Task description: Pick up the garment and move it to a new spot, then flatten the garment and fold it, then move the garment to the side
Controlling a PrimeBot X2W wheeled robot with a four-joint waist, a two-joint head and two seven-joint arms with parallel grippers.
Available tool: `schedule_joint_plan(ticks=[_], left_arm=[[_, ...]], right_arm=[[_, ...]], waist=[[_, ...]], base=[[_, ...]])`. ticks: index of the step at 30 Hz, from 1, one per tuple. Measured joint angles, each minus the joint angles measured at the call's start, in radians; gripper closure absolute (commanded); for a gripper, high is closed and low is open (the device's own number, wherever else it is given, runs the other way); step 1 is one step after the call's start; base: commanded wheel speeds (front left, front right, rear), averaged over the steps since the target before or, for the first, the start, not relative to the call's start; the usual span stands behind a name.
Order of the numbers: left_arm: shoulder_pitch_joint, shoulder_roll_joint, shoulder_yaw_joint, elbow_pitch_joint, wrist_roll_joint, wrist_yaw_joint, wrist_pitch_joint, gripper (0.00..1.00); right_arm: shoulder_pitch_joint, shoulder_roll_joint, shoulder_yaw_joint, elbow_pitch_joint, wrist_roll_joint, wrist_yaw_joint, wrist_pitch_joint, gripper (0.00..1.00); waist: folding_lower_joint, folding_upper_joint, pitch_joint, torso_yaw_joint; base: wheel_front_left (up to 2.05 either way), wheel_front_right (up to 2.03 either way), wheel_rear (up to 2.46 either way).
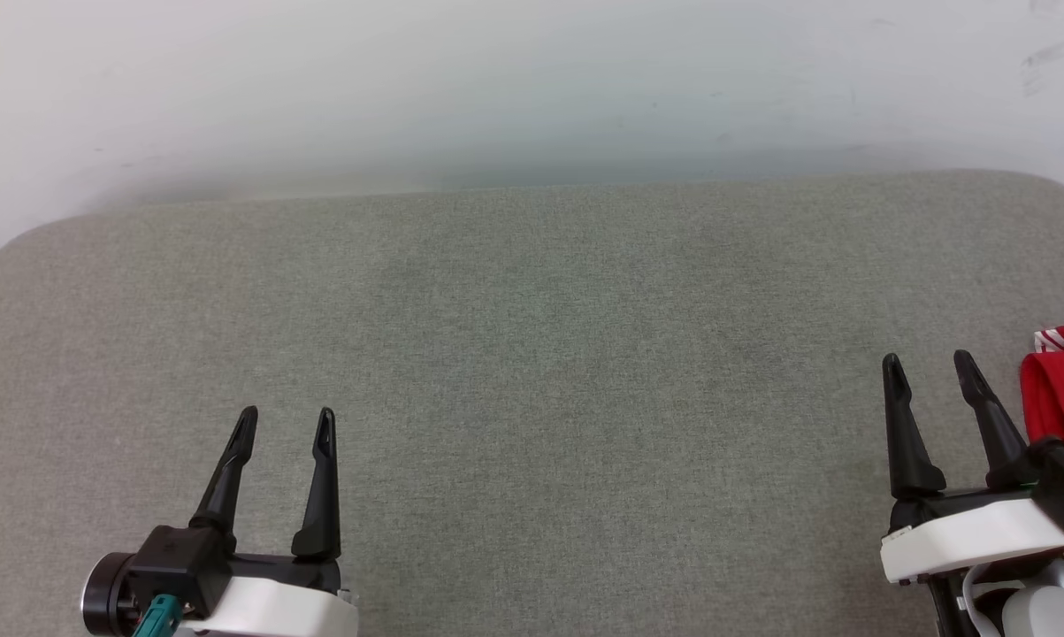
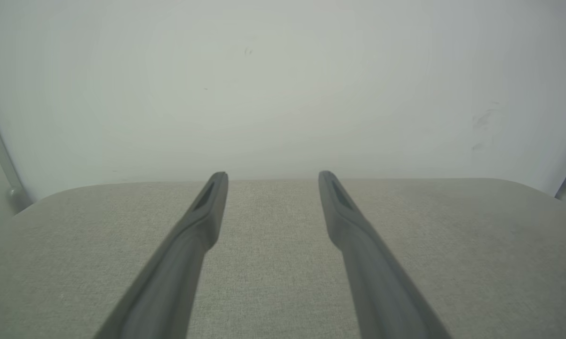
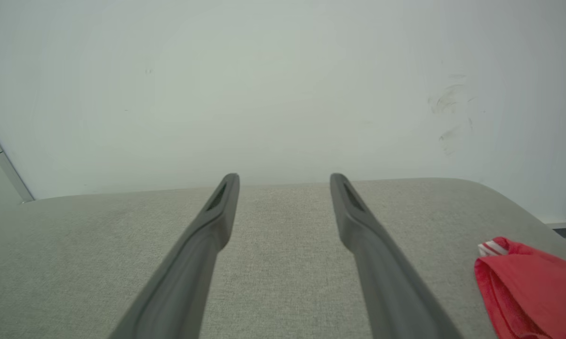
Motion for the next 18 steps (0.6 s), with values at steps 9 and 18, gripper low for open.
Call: schedule_joint_plan(ticks=[9,18], left_arm=[[0.002,-0.003,-0.009,-0.029,0.006,-0.01,0.0,0.0],[0.01,-0.004,0.0,-0.03,-0.003,-0.014,0.0,0.0]], right_arm=[[-0.001,0.005,-0.004,0.007,0.009,0.0,-0.002,0.0],[-0.003,0.007,0.007,0.009,0.014,0.0,-0.002,0.0]], waist=[[0.0001,0.0,0.003,-0.002],[0.0001,0.0,0.002,-0.006]], base=[[0.0,0.0,0.0],[0.0,0.0,0.0]])
